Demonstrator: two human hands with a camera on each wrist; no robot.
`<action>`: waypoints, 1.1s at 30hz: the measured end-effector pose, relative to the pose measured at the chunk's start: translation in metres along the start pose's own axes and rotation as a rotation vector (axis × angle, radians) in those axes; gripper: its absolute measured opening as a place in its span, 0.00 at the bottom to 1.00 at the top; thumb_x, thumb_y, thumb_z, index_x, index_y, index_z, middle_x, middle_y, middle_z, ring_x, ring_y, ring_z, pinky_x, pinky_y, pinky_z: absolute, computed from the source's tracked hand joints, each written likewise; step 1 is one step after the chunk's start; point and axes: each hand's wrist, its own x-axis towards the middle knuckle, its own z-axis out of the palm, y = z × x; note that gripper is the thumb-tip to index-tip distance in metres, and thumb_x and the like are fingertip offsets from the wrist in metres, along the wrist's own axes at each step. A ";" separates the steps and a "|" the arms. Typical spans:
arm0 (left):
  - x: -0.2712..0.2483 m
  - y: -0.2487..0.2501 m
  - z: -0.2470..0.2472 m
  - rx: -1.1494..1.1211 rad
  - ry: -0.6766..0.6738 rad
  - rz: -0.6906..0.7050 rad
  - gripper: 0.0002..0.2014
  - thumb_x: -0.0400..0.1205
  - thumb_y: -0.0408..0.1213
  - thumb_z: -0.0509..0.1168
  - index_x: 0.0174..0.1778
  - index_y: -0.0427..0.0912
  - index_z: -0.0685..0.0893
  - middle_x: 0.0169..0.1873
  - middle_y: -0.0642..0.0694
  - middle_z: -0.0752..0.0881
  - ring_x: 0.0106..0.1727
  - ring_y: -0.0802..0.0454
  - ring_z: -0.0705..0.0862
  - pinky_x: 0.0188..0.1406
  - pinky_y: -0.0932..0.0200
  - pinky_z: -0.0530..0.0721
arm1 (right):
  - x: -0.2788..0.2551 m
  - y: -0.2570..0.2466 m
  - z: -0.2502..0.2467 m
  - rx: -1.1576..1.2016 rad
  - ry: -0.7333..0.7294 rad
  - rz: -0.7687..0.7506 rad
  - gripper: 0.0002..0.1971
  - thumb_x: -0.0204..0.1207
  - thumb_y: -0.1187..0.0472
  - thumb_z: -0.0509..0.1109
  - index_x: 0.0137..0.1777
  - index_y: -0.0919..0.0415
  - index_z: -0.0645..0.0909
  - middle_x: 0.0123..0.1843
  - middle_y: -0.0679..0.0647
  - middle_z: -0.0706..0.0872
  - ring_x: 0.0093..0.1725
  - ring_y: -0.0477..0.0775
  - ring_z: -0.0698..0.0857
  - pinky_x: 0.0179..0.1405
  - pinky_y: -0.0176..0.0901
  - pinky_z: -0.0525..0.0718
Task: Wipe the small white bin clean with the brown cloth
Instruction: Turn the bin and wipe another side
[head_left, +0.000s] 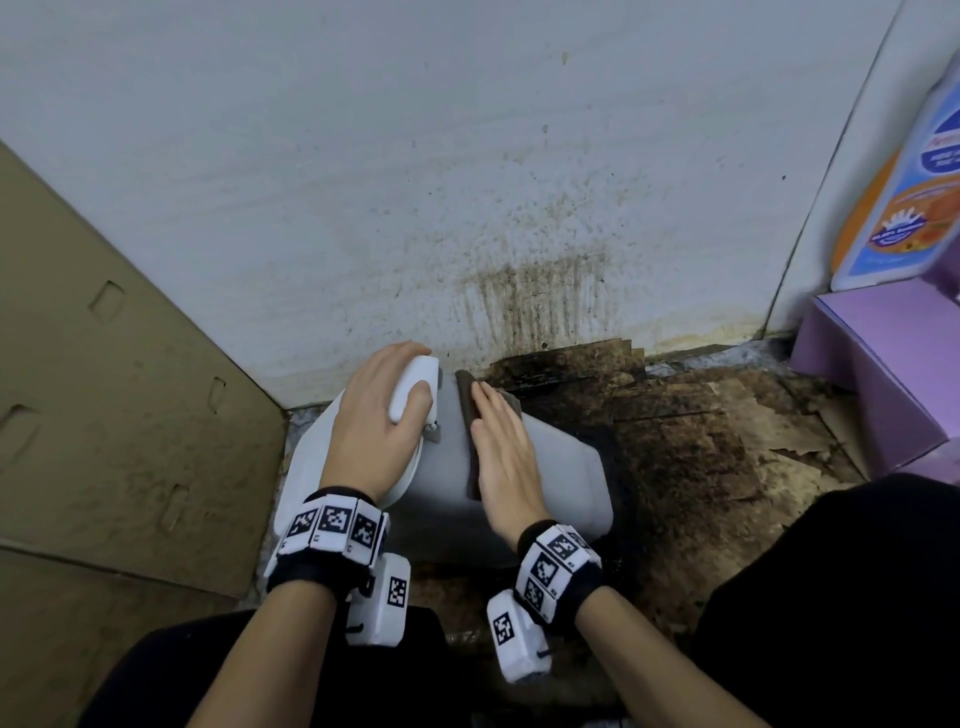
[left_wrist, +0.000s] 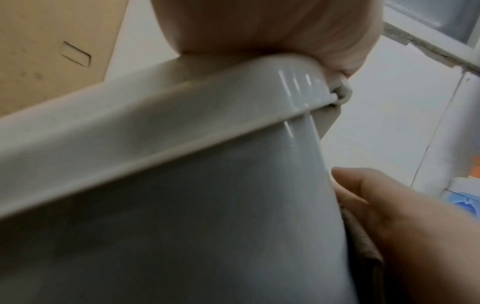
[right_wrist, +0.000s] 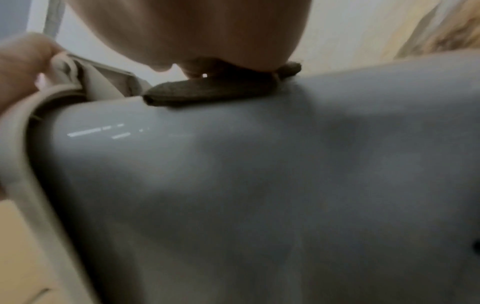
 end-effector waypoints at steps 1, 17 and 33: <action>0.000 0.001 0.000 -0.003 -0.001 -0.004 0.21 0.84 0.46 0.56 0.73 0.49 0.79 0.72 0.54 0.79 0.74 0.59 0.72 0.75 0.60 0.66 | -0.001 0.003 -0.002 -0.034 0.009 -0.016 0.28 0.88 0.46 0.45 0.88 0.48 0.59 0.88 0.40 0.60 0.86 0.38 0.55 0.88 0.47 0.54; -0.003 0.006 -0.002 -0.031 -0.014 -0.028 0.22 0.83 0.46 0.59 0.73 0.49 0.80 0.72 0.55 0.79 0.76 0.57 0.73 0.78 0.53 0.69 | 0.000 0.112 -0.047 -0.222 -0.006 0.229 0.23 0.92 0.55 0.48 0.86 0.54 0.62 0.85 0.51 0.66 0.86 0.51 0.61 0.86 0.43 0.53; -0.004 0.004 0.000 -0.002 0.000 0.004 0.25 0.82 0.51 0.55 0.74 0.47 0.79 0.73 0.53 0.78 0.76 0.58 0.72 0.76 0.62 0.65 | -0.005 0.017 -0.003 -0.115 0.044 -0.053 0.31 0.85 0.40 0.46 0.88 0.48 0.58 0.88 0.43 0.59 0.87 0.41 0.54 0.88 0.45 0.52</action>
